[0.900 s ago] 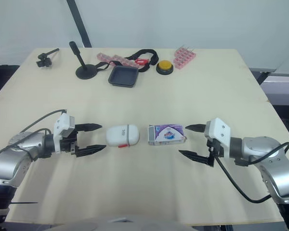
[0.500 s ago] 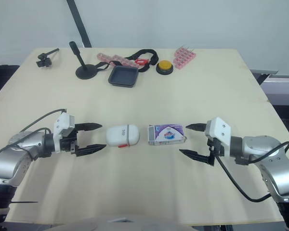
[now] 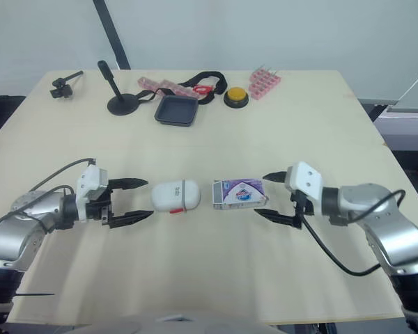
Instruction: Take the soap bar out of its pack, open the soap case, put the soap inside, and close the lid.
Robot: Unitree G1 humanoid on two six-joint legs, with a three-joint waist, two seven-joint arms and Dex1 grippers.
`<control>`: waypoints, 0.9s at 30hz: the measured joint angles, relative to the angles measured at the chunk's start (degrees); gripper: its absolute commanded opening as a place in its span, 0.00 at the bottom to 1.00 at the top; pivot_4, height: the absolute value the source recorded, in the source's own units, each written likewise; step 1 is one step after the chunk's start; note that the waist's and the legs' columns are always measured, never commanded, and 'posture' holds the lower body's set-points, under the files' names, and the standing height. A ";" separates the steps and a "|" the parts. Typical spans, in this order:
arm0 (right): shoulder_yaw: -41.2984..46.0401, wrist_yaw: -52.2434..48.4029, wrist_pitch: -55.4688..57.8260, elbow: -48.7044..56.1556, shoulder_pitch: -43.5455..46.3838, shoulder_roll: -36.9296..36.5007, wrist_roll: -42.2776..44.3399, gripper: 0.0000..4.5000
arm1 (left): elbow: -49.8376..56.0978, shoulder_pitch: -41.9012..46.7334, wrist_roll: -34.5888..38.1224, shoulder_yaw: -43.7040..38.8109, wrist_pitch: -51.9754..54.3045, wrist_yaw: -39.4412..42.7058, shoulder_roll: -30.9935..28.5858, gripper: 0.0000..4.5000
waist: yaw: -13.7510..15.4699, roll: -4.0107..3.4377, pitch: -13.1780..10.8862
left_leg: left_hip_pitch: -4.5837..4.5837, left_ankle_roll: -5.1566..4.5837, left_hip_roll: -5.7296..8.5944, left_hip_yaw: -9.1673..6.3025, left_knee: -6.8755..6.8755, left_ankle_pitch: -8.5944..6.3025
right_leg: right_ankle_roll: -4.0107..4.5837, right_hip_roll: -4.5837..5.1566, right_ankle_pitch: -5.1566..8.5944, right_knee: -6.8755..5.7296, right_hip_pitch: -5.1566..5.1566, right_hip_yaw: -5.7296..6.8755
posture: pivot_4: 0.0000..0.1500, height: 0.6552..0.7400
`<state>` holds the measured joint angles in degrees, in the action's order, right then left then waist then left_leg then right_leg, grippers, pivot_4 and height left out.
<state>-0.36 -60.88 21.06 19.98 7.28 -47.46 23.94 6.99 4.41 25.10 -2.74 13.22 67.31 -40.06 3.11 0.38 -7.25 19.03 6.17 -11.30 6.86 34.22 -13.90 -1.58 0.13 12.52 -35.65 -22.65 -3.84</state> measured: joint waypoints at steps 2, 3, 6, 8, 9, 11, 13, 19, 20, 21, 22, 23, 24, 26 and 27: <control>-1.52 -1.76 -0.06 -1.70 2.93 -0.08 -0.14 1.00 | 0.01 -0.08 -0.06 0.30 -0.20 -0.28 0.26 0.99 | 0.02 0.00 0.00 | 0.02 -0.01 0.00 0.00 0.01 0.00 | 0.00 0.00 0.00 0.00 0.00 0.00 | 1.00 1.00; -2.25 -2.85 -0.33 -2.76 4.35 -0.10 -0.44 1.00 | 0.04 -0.13 -0.04 0.55 -0.20 -0.46 0.40 0.99 | 0.02 0.00 0.00 | 0.04 -0.01 0.00 0.00 0.03 0.00 | 0.00 0.01 0.00 -0.01 -0.01 0.01 | 1.00 1.00; -4.85 -5.93 -1.62 -7.22 8.63 -0.19 -2.25 1.00 | 0.26 -0.43 0.00 0.67 -0.18 -1.07 0.97 0.99 | -0.01 0.00 0.00 | 0.08 -0.02 0.01 0.00 0.09 0.00 | 0.00 0.01 0.00 -0.08 -0.06 0.01 | 1.00 1.00; -6.47 -7.97 -2.67 -10.82 11.21 -0.15 -3.24 1.00 | 1.01 -1.10 0.07 0.71 -0.17 -1.42 1.04 0.99 | -0.06 0.00 0.00 | 0.10 -0.03 0.00 0.00 0.11 0.01 | 0.01 0.01 0.00 -0.13 -0.08 0.00 | 1.00 1.00; -7.50 -9.20 -3.47 -12.89 12.57 -0.12 -4.05 1.00 | 1.42 -1.69 0.14 0.62 -0.17 -1.57 1.04 0.99 | -0.08 0.00 0.00 | 0.10 -0.03 0.00 0.00 0.13 0.01 | 0.01 0.01 0.01 -0.14 -0.09 0.01 | 1.00 1.00; -8.83 -11.30 -5.24 -16.52 14.24 -0.10 -5.33 1.00 | 2.66 -2.63 0.31 0.39 -0.19 -2.27 1.50 0.99 | -0.04 0.00 0.00 | 0.16 -0.03 0.00 0.00 0.17 0.01 | 0.01 0.01 0.01 -0.17 -0.12 0.02 | 1.00 1.00; -10.36 -13.13 -7.34 -20.11 16.09 0.10 -6.83 1.00 | 3.83 -3.08 0.34 0.33 -0.49 -3.15 1.92 0.99 | 0.02 0.00 0.00 | 0.18 -0.04 -0.01 0.01 0.23 0.02 | 0.02 0.02 0.01 -0.22 -0.13 0.03 | 1.00 1.00; -12.41 -15.88 -10.81 -25.77 19.73 1.70 -9.34 1.00 | 5.11 -4.33 -0.52 0.46 -1.87 -4.17 1.87 0.99 | -0.06 0.00 0.00 | 0.22 -0.06 -0.04 0.02 0.42 0.02 | 0.03 0.01 0.02 -0.44 -0.22 0.02 | 1.00 1.00; -12.73 -16.01 -11.21 -26.47 20.10 2.29 -9.95 1.00 | 5.11 -4.44 -0.62 0.48 -2.06 -4.35 1.88 0.99 | -0.05 0.00 0.00 | 0.24 -0.06 -0.05 0.02 0.47 0.02 | 0.04 0.01 0.02 -0.48 -0.24 0.02 | 1.00 1.00; -13.04 -16.25 -11.42 -26.97 20.26 2.68 -10.45 1.00 | 5.15 -4.50 -0.80 0.52 -2.25 -4.48 1.88 0.99 | 0.00 0.00 0.00 | 0.27 -0.07 -0.05 0.02 0.52 0.02 | 0.04 0.02 0.02 -0.53 -0.27 0.01 | 1.00 1.00; -13.32 -16.57 -11.50 -27.56 20.39 2.86 -10.77 1.00 | 5.15 -4.57 -0.94 0.53 -2.38 -4.64 1.88 0.99 | 0.08 0.00 0.00 | 0.28 -0.07 -0.05 0.02 0.55 0.02 | 0.04 0.03 0.02 -0.56 -0.28 0.02 | 1.00 1.00; -13.36 -16.80 -11.53 -27.86 20.39 2.92 -10.99 1.00 | 5.15 -4.64 -0.98 0.53 -2.44 -4.74 1.88 0.99 | 0.16 0.00 0.00 | 0.29 -0.08 -0.05 0.02 0.58 0.02 | 0.05 0.03 0.03 -0.58 -0.29 0.02 | 1.00 1.00; -13.48 -17.04 -11.54 -28.04 20.39 2.95 -11.17 1.00 | 5.14 -4.71 -0.99 0.53 -2.51 -4.81 1.88 0.99 | 0.21 0.00 0.00 | 0.30 -0.08 -0.05 0.02 0.59 0.02 | 0.05 0.04 0.03 -0.58 -0.30 0.02 | 1.00 1.00; -13.96 -17.29 -11.58 -28.04 20.41 3.43 -11.51 1.00 | 5.13 -4.72 -1.02 0.55 -2.67 -4.89 1.88 0.99 | 0.17 0.00 0.00 | 0.29 -0.09 -0.06 0.03 0.59 0.03 | 0.05 0.03 0.03 -0.60 -0.30 0.03 | 1.00 1.00; -14.28 -17.32 -11.58 -28.04 20.43 3.87 -11.74 1.00 | 5.13 -4.72 -1.03 0.56 -2.70 -4.94 1.89 0.99 | 0.13 0.00 0.00 | 0.29 -0.09 -0.07 0.03 0.60 0.03 | 0.06 0.03 0.03 -0.61 -0.32 0.03 | 1.00 1.00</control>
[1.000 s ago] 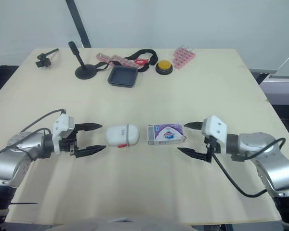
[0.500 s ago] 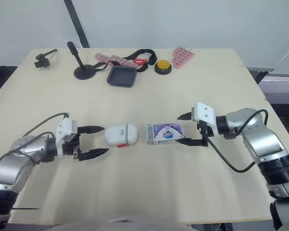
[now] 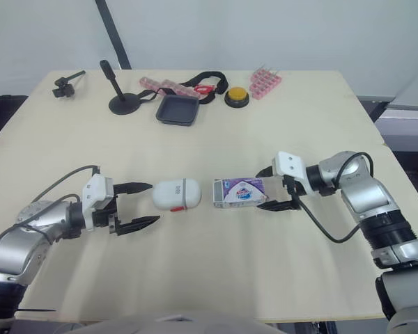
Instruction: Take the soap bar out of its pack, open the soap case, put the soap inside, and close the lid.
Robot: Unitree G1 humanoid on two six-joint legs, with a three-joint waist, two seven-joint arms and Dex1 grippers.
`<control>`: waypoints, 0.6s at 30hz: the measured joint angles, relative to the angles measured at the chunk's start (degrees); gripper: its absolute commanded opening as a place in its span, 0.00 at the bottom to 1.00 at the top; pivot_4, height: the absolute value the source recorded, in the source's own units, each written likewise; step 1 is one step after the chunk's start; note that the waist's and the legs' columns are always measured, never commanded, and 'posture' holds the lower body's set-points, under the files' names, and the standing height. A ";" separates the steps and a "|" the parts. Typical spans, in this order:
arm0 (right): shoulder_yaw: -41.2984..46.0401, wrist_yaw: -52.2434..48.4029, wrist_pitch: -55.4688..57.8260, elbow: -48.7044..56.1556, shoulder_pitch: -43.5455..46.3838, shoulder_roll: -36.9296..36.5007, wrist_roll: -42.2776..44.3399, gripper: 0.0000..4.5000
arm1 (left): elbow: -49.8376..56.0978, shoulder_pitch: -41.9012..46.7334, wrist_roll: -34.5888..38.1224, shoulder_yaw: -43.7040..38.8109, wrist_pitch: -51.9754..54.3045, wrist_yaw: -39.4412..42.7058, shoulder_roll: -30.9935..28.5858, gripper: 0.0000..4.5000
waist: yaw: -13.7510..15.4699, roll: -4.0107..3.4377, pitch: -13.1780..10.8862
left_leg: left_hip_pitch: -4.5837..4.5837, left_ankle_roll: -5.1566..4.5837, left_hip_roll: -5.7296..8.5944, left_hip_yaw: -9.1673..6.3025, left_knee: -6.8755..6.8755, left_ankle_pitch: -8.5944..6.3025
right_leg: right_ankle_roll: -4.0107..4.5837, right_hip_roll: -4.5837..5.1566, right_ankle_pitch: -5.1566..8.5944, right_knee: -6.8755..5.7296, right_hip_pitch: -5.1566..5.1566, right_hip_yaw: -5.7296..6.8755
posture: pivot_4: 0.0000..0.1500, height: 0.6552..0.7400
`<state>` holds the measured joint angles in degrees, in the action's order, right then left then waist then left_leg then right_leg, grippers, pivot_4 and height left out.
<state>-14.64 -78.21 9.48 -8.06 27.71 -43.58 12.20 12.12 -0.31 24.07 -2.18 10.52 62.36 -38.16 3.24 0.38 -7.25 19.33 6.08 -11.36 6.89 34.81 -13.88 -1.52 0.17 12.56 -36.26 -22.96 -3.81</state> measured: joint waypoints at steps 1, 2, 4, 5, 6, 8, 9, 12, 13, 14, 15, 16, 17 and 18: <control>-0.56 -0.01 0.00 -0.04 0.01 0.64 -0.62 1.00 | -0.01 0.03 -0.01 0.05 -0.04 -0.15 0.05 0.99 | -0.05 0.00 0.00 | 0.00 0.00 -0.01 0.00 0.00 0.00 | 0.01 0.00 0.01 -0.01 -0.01 0.00 | 1.00 1.00; -0.90 -0.02 0.00 -0.17 0.01 1.05 -0.96 1.00 | -0.01 0.07 -0.01 0.10 -0.08 -0.25 0.13 0.99 | -0.07 0.00 0.00 | 0.01 0.00 0.00 0.01 0.00 0.00 | 0.02 -0.01 0.01 -0.02 -0.02 0.00 | 1.00 1.00; -1.47 -0.02 -0.08 -0.90 0.24 1.55 -1.73 1.00 | -0.05 0.08 -0.05 0.18 -0.18 -0.43 0.24 0.99 | -0.06 0.00 0.00 | 0.02 0.00 0.00 0.02 0.00 0.00 | 0.02 0.00 0.01 -0.02 -0.03 0.00 | 1.00 1.00; -1.94 -0.08 -0.20 -1.73 0.99 1.94 -1.98 1.00 | -0.10 0.08 -0.05 0.19 -0.21 -0.70 0.42 0.99 | -0.08 0.00 0.00 | 0.02 0.00 0.00 0.02 0.01 0.00 | 0.03 0.00 0.01 -0.03 -0.04 -0.01 | 1.00 1.00; -2.32 -0.08 -0.45 -2.51 1.75 2.38 -2.56 1.00 | -0.10 0.14 -0.04 0.19 -0.22 -1.01 0.79 0.99 | -0.13 0.00 0.00 | 0.02 0.00 0.00 0.03 0.02 0.00 | 0.03 0.00 0.02 -0.05 -0.05 -0.01 | 1.00 1.00; -3.61 -0.06 -1.46 -4.52 3.60 3.40 -4.35 1.00 | -0.06 0.33 0.01 0.32 -0.22 -1.87 2.01 0.99 | -0.20 0.00 0.00 | 0.02 0.00 -0.01 0.04 0.04 0.01 | 0.10 0.00 0.06 -0.07 -0.06 -0.01 | 1.00 1.00; -4.15 -0.07 -1.86 -5.17 3.94 3.62 -5.10 1.00 | -0.05 0.32 0.02 0.34 -0.22 -2.11 2.13 0.99 | -0.13 0.00 0.00 | 0.03 0.00 -0.01 0.04 0.03 0.01 | 0.11 0.00 0.06 -0.08 -0.06 0.01 | 1.00 1.00; -5.13 -0.16 -2.08 -6.47 4.03 4.19 -6.08 1.00 | -0.06 0.26 0.00 0.34 -0.22 -2.42 2.13 0.99 | 0.02 0.00 0.00 | 0.07 0.00 -0.02 0.04 0.03 0.01 | 0.09 0.00 0.05 -0.06 -0.07 0.03 | 1.00 1.00; -5.21 -0.36 -2.13 -6.75 4.03 4.40 -6.20 1.00 | -0.06 0.20 -0.02 0.34 -0.27 -2.50 2.13 0.99 | 0.02 0.00 0.00 | 0.07 0.00 -0.02 0.04 0.03 0.01 | 0.09 0.00 0.05 -0.06 -0.07 0.03 | 1.00 1.00; -5.22 -0.60 -2.27 -6.76 4.03 4.49 -6.26 1.00 | -0.06 0.19 -0.02 0.34 -0.37 -2.58 2.13 0.99 | 0.01 0.00 0.00 | 0.07 0.00 -0.02 0.04 0.03 0.01 | 0.09 0.00 0.05 -0.07 -0.08 0.04 | 1.00 1.00; -5.22 -0.67 -2.35 -6.76 4.03 4.50 -6.26 1.00 | -0.06 0.19 -0.02 0.34 -0.42 -2.59 2.13 0.99 | 0.01 0.00 0.00 | 0.07 0.00 -0.03 0.04 0.03 0.01 | 0.09 0.00 0.05 -0.08 -0.08 0.04 | 1.00 1.00; -5.23 -0.80 -2.51 -6.77 4.03 4.49 -6.32 1.00 | -0.06 0.19 -0.02 0.34 -0.49 -2.67 2.13 0.99 | 0.01 0.00 0.00 | 0.07 0.00 -0.03 0.04 0.03 0.01 | 0.08 0.00 0.05 -0.08 -0.08 0.04 | 1.00 1.00; -5.25 -0.90 -2.73 -6.78 4.03 4.50 -6.41 1.00 | -0.06 0.19 -0.02 0.34 -0.58 -2.77 2.13 0.99 | 0.00 0.00 0.00 | 0.07 0.00 -0.03 0.04 0.04 0.01 | 0.09 0.00 0.05 -0.09 -0.08 0.04 | 1.00 1.00; -5.26 -0.92 -2.85 -6.81 4.02 4.50 -6.49 1.00 | -0.06 0.19 -0.02 0.34 -0.65 -2.84 2.13 0.99 | -0.01 0.00 0.00 | 0.07 0.00 -0.03 0.04 0.04 0.01 | 0.09 0.00 0.05 -0.09 -0.08 0.04 | 1.00 1.00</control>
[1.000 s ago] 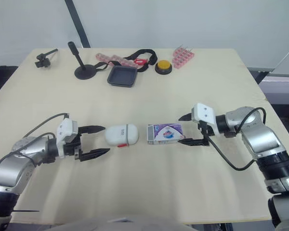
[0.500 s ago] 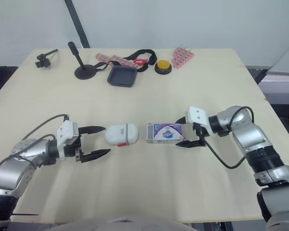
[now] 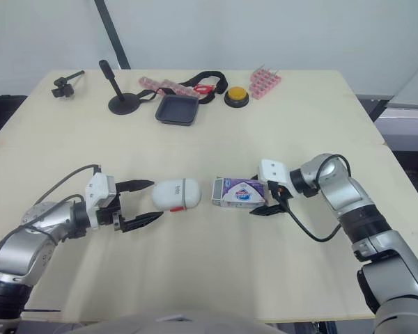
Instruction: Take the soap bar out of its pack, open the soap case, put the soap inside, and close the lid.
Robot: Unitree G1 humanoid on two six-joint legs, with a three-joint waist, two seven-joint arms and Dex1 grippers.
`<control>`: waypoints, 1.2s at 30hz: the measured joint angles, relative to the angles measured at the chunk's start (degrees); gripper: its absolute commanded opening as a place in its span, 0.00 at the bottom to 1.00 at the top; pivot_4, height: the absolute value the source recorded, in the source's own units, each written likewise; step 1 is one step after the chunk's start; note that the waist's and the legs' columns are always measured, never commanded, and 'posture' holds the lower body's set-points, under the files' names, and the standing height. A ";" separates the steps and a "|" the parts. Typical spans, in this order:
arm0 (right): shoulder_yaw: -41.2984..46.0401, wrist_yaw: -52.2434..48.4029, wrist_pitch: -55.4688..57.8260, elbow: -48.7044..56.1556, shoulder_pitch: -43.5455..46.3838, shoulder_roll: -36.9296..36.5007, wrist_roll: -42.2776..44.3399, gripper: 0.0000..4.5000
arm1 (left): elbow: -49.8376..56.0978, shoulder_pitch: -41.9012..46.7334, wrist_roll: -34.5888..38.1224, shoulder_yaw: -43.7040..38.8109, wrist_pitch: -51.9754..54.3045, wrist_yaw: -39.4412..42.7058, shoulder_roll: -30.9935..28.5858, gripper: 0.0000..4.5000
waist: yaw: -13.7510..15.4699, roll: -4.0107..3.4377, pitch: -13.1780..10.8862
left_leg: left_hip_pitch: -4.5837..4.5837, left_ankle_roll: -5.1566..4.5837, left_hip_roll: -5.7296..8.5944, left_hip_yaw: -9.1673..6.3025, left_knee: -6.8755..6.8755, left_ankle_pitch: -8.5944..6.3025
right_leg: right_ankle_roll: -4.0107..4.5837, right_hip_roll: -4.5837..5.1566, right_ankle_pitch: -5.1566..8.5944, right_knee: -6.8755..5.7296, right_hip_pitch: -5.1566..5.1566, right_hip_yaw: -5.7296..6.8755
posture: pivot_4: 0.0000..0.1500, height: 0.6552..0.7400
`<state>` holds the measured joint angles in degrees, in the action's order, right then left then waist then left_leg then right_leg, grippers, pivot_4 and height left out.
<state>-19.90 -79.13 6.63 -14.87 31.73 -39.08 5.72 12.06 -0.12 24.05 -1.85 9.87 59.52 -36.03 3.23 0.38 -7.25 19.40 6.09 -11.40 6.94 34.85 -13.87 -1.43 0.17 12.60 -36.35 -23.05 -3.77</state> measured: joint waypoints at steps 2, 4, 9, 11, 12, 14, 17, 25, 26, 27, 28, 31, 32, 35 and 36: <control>0.01 0.02 -0.31 -0.37 0.02 0.22 -0.37 1.00 | -0.01 -0.03 0.00 0.00 -0.31 -0.31 0.00 0.99 | -0.02 0.00 0.00 | 0.00 0.00 0.00 0.00 0.00 0.00 | 0.00 0.00 0.00 0.00 0.00 0.00 | 1.00 1.00; 0.01 0.03 -0.59 -0.46 0.14 0.45 -0.82 0.94 | -0.01 -0.09 -0.02 0.00 -0.46 -0.40 0.00 1.00 | -0.06 0.00 0.00 | 0.00 0.00 0.00 0.00 0.00 0.00 | 0.00 0.00 0.00 -0.01 0.00 0.00 | 1.00 1.00; 0.17 0.24 -0.73 -0.49 0.48 0.61 -1.18 0.68 | -0.06 -0.11 -0.04 0.00 -0.53 -0.70 0.00 1.00 | -0.05 0.00 0.00 | 0.00 0.00 -0.01 0.00 0.00 0.00 | 0.00 0.00 0.00 -0.01 0.00 0.00 | 1.00 1.00; 0.14 0.02 -0.73 -0.45 0.54 0.60 -1.19 0.68 | -0.09 -0.10 -0.05 0.00 -0.65 -0.73 0.00 1.00 | -0.05 0.02 0.01 | 0.00 0.00 -0.01 0.00 0.00 0.00 | 0.00 0.00 0.00 -0.01 0.00 0.01 | 1.00 1.00; 0.11 -0.20 -0.73 -0.41 0.49 0.59 -1.18 0.68 | -0.16 -0.10 -0.07 0.00 -0.76 -0.74 0.00 1.00 | -0.05 0.02 0.01 | 0.00 0.00 -0.01 0.00 0.00 0.00 | 0.00 0.00 0.00 -0.01 0.00 0.01 | 1.00 1.00; 0.10 -0.59 -0.73 -0.26 0.34 0.52 -1.18 0.68 | -0.26 -0.10 -0.10 0.00 -0.99 -0.75 0.00 1.00 | -0.03 0.02 0.01 | 0.00 0.00 -0.01 0.00 0.00 0.00 | 0.00 0.00 0.00 -0.01 0.00 0.01 | 1.00 1.00; 0.10 -0.89 -0.72 0.17 0.05 0.42 -1.27 0.68 | -0.30 -0.10 -0.15 0.00 -1.37 -0.77 0.00 1.00 | -0.03 0.02 0.01 | 0.00 0.00 -0.01 0.00 0.00 0.00 | 0.00 0.00 0.00 -0.01 0.00 0.01 | 1.00 1.00; 0.13 -1.54 0.58 2.90 -0.89 -1.04 -1.11 0.68 | -0.77 -0.09 -1.20 0.14 -1.75 -0.69 -0.02 1.00 | 0.04 0.01 0.01 | 0.01 0.00 -0.02 0.01 0.00 0.00 | 0.00 0.00 0.00 0.01 0.00 0.01 | 1.00 1.00; 0.21 -1.79 1.13 4.03 -1.32 -2.06 -1.02 0.68 | -0.79 -0.07 -1.23 0.16 -1.76 -0.65 -0.02 1.00 | 0.11 0.01 0.00 | 0.02 0.00 -0.02 0.01 0.00 0.00 | 0.00 0.01 0.00 0.01 0.00 0.02 | 1.00 1.00; 0.31 -2.15 1.66 5.42 -1.94 -3.44 -0.87 0.68 | -0.80 -0.09 -1.24 0.16 -1.77 -0.62 -0.04 1.00 | 0.27 0.00 0.00 | 0.02 0.00 -0.02 0.01 -0.01 0.00 | 0.00 0.01 0.00 0.04 0.00 0.02 | 1.00 1.00; 0.50 -2.55 2.53 7.09 -2.67 -5.19 -0.80 0.68 | -0.81 -0.10 -1.24 0.15 -1.78 -0.58 -0.06 1.00 | 0.45 0.00 0.00 | 0.03 0.00 -0.02 0.01 -0.02 0.00 | -0.01 0.01 0.00 0.06 0.00 0.02 | 1.00 1.00; 2.22 -3.12 4.97 11.26 -3.87 -8.90 -0.17 0.68 | -0.79 -0.16 -1.23 0.14 -1.77 -0.48 -0.09 1.00 | 0.56 0.00 0.00 | 0.01 0.00 -0.03 0.01 -0.02 0.00 | -0.01 0.00 0.00 0.04 0.00 0.01 | 1.00 1.00; 2.95 -3.11 5.89 12.69 -4.21 -9.84 0.33 0.68 | -0.79 -0.23 -1.23 0.14 -1.77 -0.47 -0.08 1.00 | 0.53 0.00 0.00 | 0.00 0.00 -0.05 0.01 -0.02 0.00 | -0.01 -0.01 0.00 0.03 0.00 0.00 | 1.00 1.00; 3.96 -2.81 7.16 14.38 -4.83 -11.26 0.41 0.68 | -0.94 -0.21 -1.24 0.15 -1.84 -0.41 -0.06 1.00 | 0.47 0.00 0.00 | -0.01 0.00 -0.05 0.01 -0.02 0.00 | -0.01 -0.01 0.00 0.03 0.00 0.01 | 1.00 1.00; 4.31 -2.43 7.40 14.64 -5.03 -11.39 0.41 0.68 | -1.17 -0.19 -1.24 0.17 -1.95 -0.38 -0.02 1.00 | 0.46 0.00 0.00 | -0.01 0.00 -0.05 0.01 -0.02 0.00 | -0.01 -0.01 0.00 0.03 0.00 0.00 | 1.00 1.00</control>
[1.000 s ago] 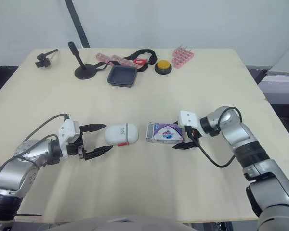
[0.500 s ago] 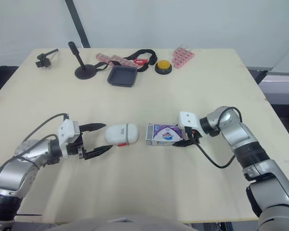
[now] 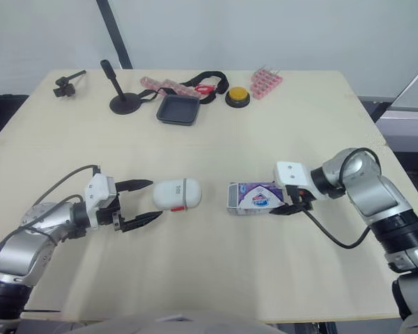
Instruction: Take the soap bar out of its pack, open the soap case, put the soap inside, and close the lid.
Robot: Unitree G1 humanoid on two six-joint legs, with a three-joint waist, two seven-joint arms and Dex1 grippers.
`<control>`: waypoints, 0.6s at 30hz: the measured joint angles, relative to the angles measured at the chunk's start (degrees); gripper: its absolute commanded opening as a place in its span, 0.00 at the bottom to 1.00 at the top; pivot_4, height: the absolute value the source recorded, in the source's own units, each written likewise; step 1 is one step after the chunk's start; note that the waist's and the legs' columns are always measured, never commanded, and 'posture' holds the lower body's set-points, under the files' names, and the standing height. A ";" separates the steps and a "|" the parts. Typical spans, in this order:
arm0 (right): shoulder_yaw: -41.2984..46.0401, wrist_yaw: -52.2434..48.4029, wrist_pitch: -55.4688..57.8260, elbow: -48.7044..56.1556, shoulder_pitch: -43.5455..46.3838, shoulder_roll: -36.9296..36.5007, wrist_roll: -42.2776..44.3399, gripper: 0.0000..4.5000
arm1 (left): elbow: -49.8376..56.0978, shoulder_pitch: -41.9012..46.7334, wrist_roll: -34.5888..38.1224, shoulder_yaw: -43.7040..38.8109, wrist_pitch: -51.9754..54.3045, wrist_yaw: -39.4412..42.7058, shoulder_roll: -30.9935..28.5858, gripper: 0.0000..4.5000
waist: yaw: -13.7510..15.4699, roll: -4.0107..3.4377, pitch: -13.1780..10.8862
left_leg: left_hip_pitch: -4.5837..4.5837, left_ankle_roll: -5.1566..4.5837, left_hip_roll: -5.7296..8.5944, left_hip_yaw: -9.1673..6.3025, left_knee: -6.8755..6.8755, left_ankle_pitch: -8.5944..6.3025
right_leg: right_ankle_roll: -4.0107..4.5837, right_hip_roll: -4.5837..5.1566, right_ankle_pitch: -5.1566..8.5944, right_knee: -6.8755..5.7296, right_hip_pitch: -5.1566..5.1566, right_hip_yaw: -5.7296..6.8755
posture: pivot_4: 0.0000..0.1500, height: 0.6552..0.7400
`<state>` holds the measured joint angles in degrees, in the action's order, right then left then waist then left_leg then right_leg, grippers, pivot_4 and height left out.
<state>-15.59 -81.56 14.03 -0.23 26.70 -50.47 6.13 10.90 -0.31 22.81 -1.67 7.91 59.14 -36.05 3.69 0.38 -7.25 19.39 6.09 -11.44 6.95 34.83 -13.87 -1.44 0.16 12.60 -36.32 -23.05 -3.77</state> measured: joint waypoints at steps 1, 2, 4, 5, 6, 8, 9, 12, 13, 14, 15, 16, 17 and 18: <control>0.43 0.40 0.55 0.49 -0.17 -0.02 0.06 0.68 | -0.41 0.11 -0.01 0.10 -0.08 0.03 0.07 1.00 | 0.00 0.00 0.00 | 0.00 0.00 0.00 0.01 0.00 0.00 | 0.00 0.00 0.00 0.00 0.00 -0.01 | 1.00 1.00; 0.55 0.61 1.00 0.86 -0.16 -0.02 0.28 0.68 | -0.76 0.26 -0.02 0.22 -0.09 0.04 0.13 1.00 | -0.01 -0.01 0.00 | 0.00 0.00 0.00 0.01 0.00 0.00 | 0.00 0.00 0.00 0.00 0.00 0.00 | 1.00 1.00; 0.83 1.13 2.14 1.92 -0.19 -0.02 0.70 0.68 | -1.06 0.62 -0.05 0.61 -0.10 0.08 0.37 1.00 | 0.01 -0.01 0.00 | 0.01 0.00 0.00 0.01 0.00 0.00 | 0.00 0.00 0.00 0.00 0.00 0.00 | 1.00 1.00; 0.89 1.34 2.56 2.69 -0.32 -0.06 0.83 0.68 | -1.07 0.81 -0.05 0.65 -0.13 0.10 0.49 1.00 | 0.03 -0.01 0.00 | 0.01 0.00 0.00 0.01 0.00 0.00 | 0.00 0.00 0.00 0.01 0.00 0.01 | 1.00 1.00; 0.90 1.47 2.76 3.34 -0.54 -0.11 1.00 0.68 | -1.12 0.92 -0.05 0.66 -0.14 0.11 0.49 1.00 | 0.06 -0.01 0.00 | 0.01 0.00 0.00 0.00 -0.01 0.00 | 0.00 0.00 0.00 0.01 0.00 0.01 | 1.00 1.00; 0.91 1.71 3.23 4.21 -1.13 -0.23 1.11 0.68 | -1.33 1.21 -0.05 0.66 -0.24 0.15 0.49 1.00 | 0.11 -0.01 0.00 | 0.01 0.00 0.00 0.01 -0.01 0.00 | 0.00 0.00 0.00 0.02 0.00 0.01 | 1.00 1.00; 0.91 2.09 3.65 4.18 -1.36 -0.23 1.10 0.68 | -1.54 1.32 -0.05 0.66 -0.32 0.24 0.49 1.00 | 0.10 -0.01 0.00 | 0.01 0.00 0.01 0.01 -0.01 0.00 | 0.00 0.01 0.00 0.02 0.00 0.01 | 1.00 1.00; 0.90 2.72 4.31 4.16 -1.77 -0.60 0.89 0.68 | -1.84 1.41 -0.05 0.70 -0.55 0.55 0.50 1.00 | 0.07 -0.01 -0.01 | 0.01 0.00 0.01 0.01 -0.01 0.00 | 0.00 0.01 0.00 0.02 0.00 0.00 | 1.00 1.00; 0.90 2.67 4.30 4.20 -1.99 -1.16 0.89 0.68 | -1.90 1.50 -0.05 0.77 -0.62 0.59 0.51 1.00 | 0.09 -0.01 -0.01 | 0.01 0.00 0.01 0.01 -0.02 0.00 | 0.00 0.01 0.00 0.02 0.00 0.00 | 1.00 1.00; 0.96 2.57 4.20 4.14 -2.17 -2.11 0.93 0.68 | -2.02 1.65 -0.05 0.81 -0.66 0.61 0.51 1.00 | 0.12 -0.01 -0.01 | 0.01 0.00 0.01 0.01 -0.02 0.00 | 0.00 0.02 0.00 0.03 0.00 0.01 | 1.00 1.00; 1.33 2.57 4.26 4.02 -2.16 -2.47 1.03 0.68 | -2.10 1.79 -0.04 0.81 -0.66 0.62 0.52 1.00 | 0.11 -0.01 -0.01 | 0.02 0.00 0.01 0.01 -0.02 0.00 | 0.00 0.01 0.00 0.03 0.00 0.00 | 1.00 1.00; 2.35 2.60 4.38 3.83 -2.03 -2.86 1.19 0.68 | -2.11 2.01 0.00 0.81 -0.66 0.62 0.54 1.00 | 0.09 -0.01 -0.01 | 0.01 0.00 0.01 0.01 -0.01 0.00 | 0.00 0.01 0.00 0.03 0.00 -0.01 | 1.00 1.00; 2.88 2.59 4.53 3.53 -1.71 -3.11 1.44 0.68 | -2.11 2.20 0.00 0.81 -0.66 0.63 0.54 1.00 | 0.06 -0.01 -0.01 | 0.00 0.00 0.01 0.02 -0.01 0.00 | 0.00 0.01 0.00 0.02 0.00 -0.01 | 1.00 1.00; 3.21 2.58 4.59 3.44 -1.50 -3.29 1.56 0.68 | -2.16 2.44 0.00 0.81 -0.66 0.66 0.58 1.00 | 0.04 -0.01 -0.01 | 0.00 0.00 0.00 0.02 -0.02 0.00 | 0.00 0.00 0.00 0.01 0.00 -0.01 | 1.00 1.00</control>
<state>-12.38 -78.98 18.62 3.21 25.20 -53.75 7.68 8.74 2.13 22.80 -0.86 7.25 59.80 -35.46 3.73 0.36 -7.26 19.38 6.09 -11.44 6.96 34.82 -13.87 -1.43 0.16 12.60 -36.31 -23.05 -3.77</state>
